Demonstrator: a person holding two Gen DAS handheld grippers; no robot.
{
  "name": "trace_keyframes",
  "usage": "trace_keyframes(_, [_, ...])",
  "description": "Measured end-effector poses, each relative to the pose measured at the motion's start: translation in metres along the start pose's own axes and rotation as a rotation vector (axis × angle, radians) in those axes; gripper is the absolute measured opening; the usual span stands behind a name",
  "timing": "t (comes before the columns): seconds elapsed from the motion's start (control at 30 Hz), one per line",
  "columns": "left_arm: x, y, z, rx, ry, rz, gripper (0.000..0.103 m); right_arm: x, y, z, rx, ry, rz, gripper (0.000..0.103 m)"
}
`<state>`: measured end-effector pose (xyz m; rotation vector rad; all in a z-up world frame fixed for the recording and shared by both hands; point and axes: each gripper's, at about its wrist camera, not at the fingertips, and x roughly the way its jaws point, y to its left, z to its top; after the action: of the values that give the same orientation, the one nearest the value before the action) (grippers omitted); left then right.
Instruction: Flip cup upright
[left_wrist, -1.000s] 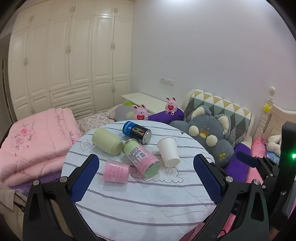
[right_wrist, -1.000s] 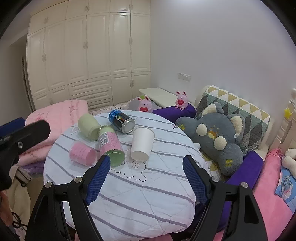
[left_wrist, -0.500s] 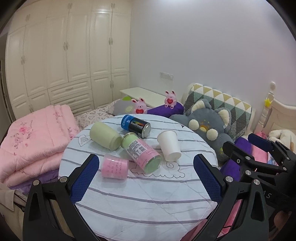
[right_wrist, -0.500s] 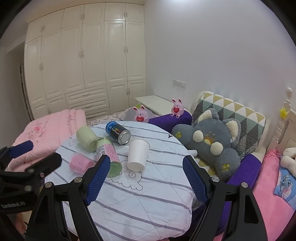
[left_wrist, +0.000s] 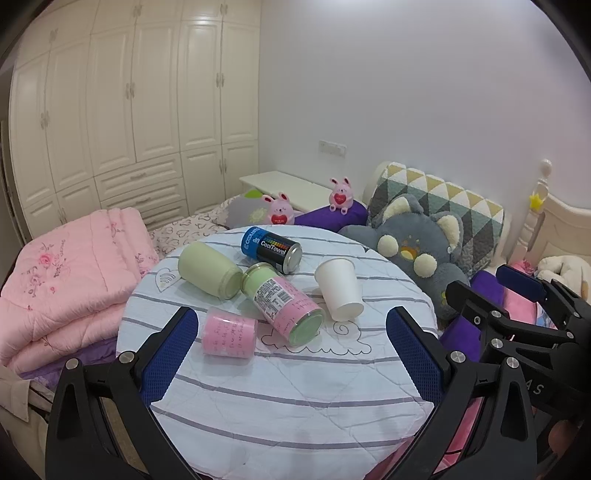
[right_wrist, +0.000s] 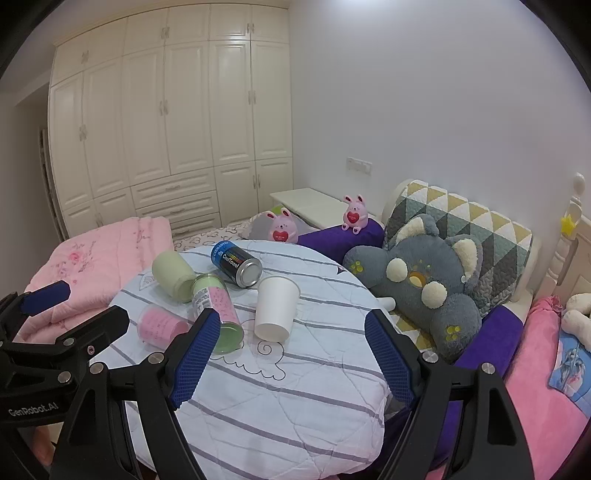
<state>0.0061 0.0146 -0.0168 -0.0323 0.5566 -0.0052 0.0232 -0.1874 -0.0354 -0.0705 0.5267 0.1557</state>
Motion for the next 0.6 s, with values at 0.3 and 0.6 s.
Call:
trace_keyframes(0.3, [0.002,-0.001,0.001,-0.001,0.002,-0.001,0.103,0.005,0.0,0.002,0.004,0.01,-0.002,0.082])
trace_keyframes(0.6, [0.013,0.001,0.0,-0.001,0.021,0.003,0.103,0.009,-0.001,0.001,0.007,0.021,-0.002,0.082])
